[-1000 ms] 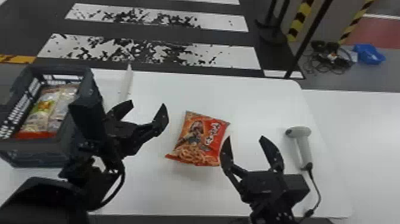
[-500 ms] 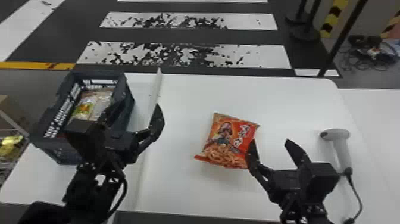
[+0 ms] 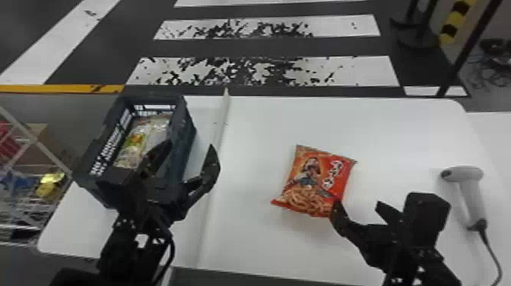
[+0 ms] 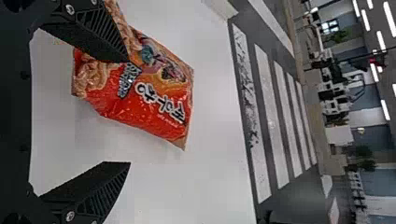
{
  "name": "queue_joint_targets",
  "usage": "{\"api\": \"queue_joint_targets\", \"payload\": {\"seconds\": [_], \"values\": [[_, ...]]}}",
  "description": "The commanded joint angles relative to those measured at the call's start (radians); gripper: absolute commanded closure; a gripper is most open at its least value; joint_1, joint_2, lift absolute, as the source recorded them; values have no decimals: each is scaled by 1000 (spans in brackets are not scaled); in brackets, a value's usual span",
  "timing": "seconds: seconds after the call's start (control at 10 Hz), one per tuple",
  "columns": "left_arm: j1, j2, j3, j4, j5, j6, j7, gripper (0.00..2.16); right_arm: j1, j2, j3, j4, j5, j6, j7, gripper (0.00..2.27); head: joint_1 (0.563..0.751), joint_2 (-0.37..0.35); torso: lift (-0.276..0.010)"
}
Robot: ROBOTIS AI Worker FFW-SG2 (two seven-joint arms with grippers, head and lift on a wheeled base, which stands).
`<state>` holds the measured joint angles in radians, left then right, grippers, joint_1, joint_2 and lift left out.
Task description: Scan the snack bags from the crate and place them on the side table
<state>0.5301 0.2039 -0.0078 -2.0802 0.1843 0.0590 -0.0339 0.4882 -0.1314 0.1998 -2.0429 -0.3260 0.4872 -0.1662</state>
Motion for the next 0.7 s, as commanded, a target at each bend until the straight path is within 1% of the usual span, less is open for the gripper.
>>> {"api": "queue_joint_targets", "payload": {"seconds": [0.0, 0.2, 0.3, 0.4, 0.6], "values": [[-1, -1, -4, 6, 1, -1, 0, 83, -3, 9, -33, -65, -68, 190, -3, 93, 695, 130, -81], [-1, -1, -9, 15, 1, -1, -1, 83, -42, 21, -80, -71, -196, 313, 10, 90, 695, 143, -81], [-1, -1, -9, 22, 1, -1, -3, 83, -73, 41, -108, -45, -249, 380, 33, 90, 695, 150, -81], [-1, 0, -11, 25, 1, 2, -4, 83, -97, 49, -131, -13, -308, 408, 40, 90, 695, 158, -81], [-1, 2, -12, 31, 1, 2, -11, 83, -137, 69, -158, 43, -364, 417, 57, 90, 695, 177, -81]]}}
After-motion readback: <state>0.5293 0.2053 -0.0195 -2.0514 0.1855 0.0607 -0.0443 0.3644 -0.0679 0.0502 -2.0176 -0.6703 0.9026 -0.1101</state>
